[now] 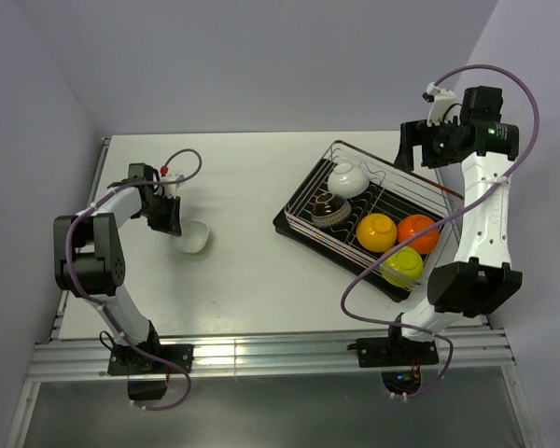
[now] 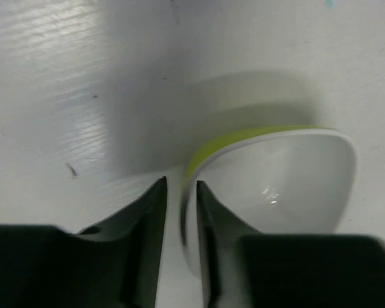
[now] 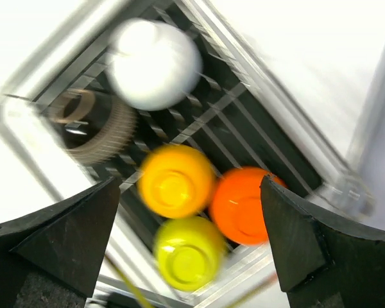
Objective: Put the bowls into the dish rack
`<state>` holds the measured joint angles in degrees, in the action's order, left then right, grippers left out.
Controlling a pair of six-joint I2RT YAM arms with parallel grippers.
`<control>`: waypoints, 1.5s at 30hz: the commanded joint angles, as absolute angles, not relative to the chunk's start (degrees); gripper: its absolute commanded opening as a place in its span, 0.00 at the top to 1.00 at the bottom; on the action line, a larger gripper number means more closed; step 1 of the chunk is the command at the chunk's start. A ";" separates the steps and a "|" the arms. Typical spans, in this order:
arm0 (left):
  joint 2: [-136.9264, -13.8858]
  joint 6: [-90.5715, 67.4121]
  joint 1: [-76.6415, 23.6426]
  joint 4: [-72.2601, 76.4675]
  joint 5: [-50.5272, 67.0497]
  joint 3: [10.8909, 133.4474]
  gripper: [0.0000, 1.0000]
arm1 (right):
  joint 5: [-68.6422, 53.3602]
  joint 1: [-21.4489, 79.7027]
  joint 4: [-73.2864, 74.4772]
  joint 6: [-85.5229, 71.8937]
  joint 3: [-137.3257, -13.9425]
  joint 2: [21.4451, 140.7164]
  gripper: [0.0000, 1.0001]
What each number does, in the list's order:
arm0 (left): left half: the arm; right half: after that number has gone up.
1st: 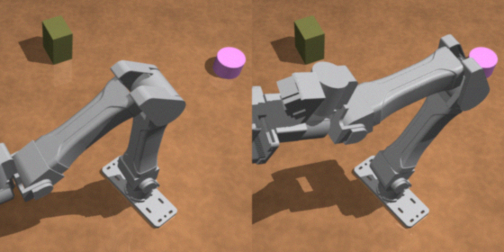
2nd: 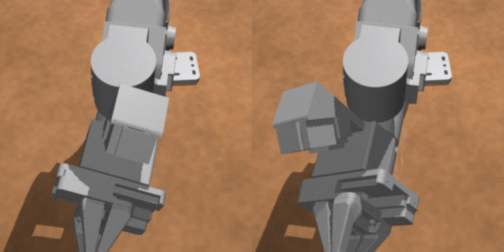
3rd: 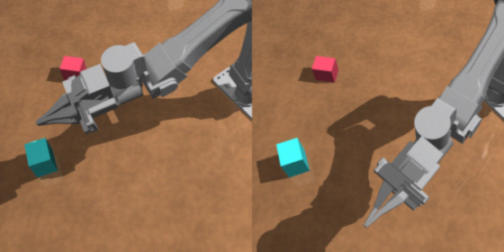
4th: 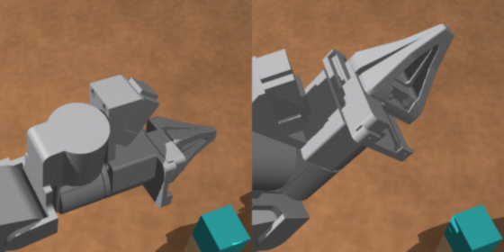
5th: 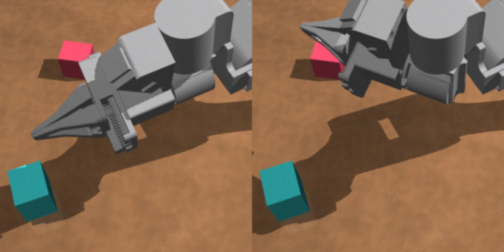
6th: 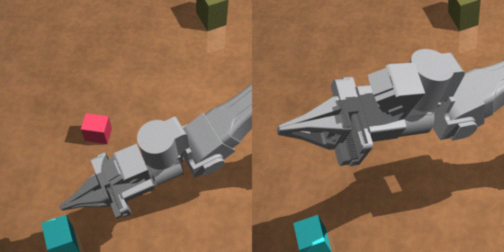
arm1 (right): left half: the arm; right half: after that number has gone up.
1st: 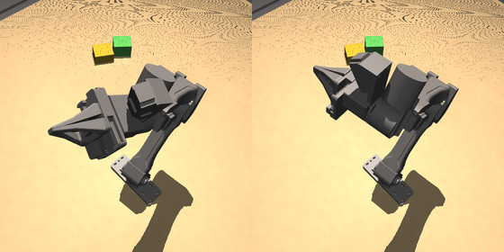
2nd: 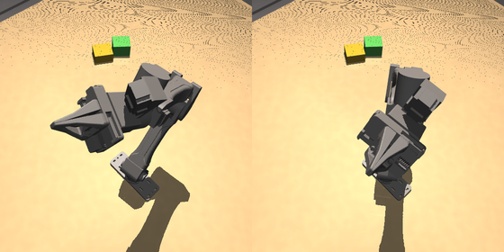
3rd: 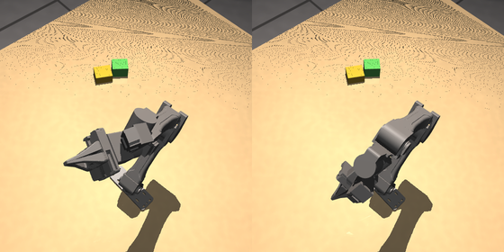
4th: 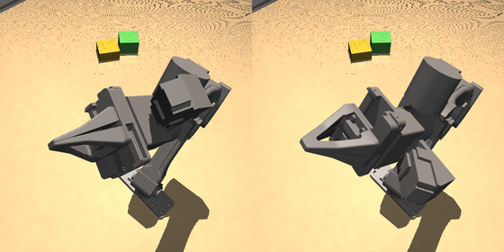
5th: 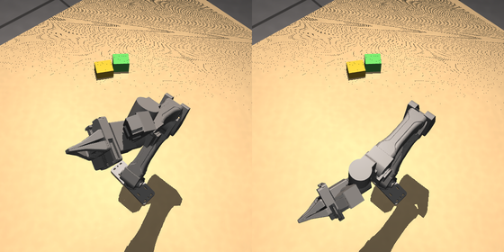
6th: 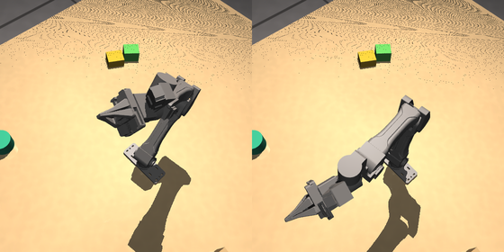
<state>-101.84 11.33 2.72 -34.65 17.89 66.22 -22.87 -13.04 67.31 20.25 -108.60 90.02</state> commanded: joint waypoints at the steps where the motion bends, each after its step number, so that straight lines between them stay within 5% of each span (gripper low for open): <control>1: -100.64 10.12 2.81 -32.61 23.81 66.09 0.83 | -35.65 -13.36 67.15 14.34 -110.04 87.72 0.04; 4: -99.76 5.55 2.81 -32.17 27.59 68.02 1.00 | -40.77 -13.36 64.26 10.65 -107.06 85.70 0.10; 12: -94.23 -15.53 2.46 -23.75 44.02 76.28 1.00 | -48.95 -12.22 50.63 0.09 -97.22 76.65 0.10; 17: -89.66 -29.68 -1.74 -11.88 40.09 81.54 1.00 | -50.53 -10.20 46.51 -4.20 -95.10 75.24 0.10; 26: -90.70 -38.05 -13.18 -13.97 29.98 94.21 1.00 | -48.77 0.68 35.80 -12.63 -91.33 75.06 0.10; 45: -88.86 -50.71 -22.32 1.58 33.84 84.64 1.00 | -53.79 13.71 19.69 -34.72 -91.05 83.58 0.03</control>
<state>-91.96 -48.84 -21.04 -4.12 32.29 84.64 -53.49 13.30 23.42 -31.09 -89.47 82.63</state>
